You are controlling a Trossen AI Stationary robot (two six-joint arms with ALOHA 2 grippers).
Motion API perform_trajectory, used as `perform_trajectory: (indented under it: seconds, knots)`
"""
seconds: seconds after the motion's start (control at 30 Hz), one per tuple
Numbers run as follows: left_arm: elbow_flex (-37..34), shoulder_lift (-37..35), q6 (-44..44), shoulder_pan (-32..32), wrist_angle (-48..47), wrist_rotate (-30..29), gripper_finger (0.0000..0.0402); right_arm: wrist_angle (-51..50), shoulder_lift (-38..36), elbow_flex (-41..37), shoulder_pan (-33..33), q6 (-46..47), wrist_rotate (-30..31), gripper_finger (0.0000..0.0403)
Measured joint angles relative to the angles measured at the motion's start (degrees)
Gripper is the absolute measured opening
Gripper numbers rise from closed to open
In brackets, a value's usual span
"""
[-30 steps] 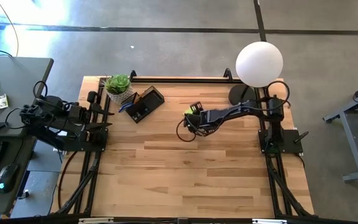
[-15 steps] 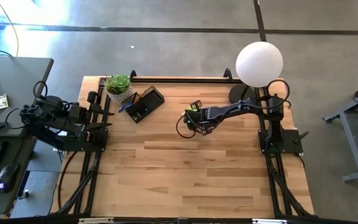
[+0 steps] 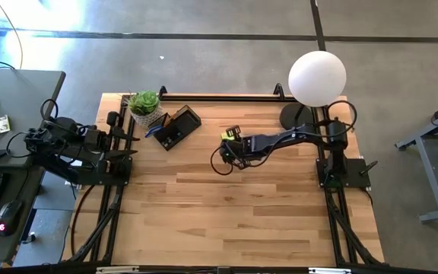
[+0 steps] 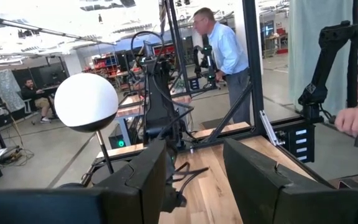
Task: Pick and place office supplies into organizer
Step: Put the green sticky note into the desk organizer
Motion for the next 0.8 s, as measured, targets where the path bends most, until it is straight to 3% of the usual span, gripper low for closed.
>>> perform_trajectory:
  seconds: [0.23,0.47,0.63,0.8]
  knots:
    - [0.00,0.00,0.00,0.00,0.00,0.00,0.0149,-4.86,0.00,3.79,-0.20,-2.59,-1.20,0.0017]
    - [0.00,0.00,-0.09,0.00,-0.09,0.02,0.0149,-12.23,0.02,2.66,-1.82,1.51,-3.75,0.0091]
    - [0.00,0.00,-0.11,-0.01,-0.09,0.01,0.0149,-10.31,0.02,0.29,-2.61,3.71,-4.48,0.0145]
    - [0.00,0.00,-0.11,-0.01,-0.07,0.00,0.0149,-6.84,0.00,-0.93,-2.59,3.04,-1.25,0.0166]
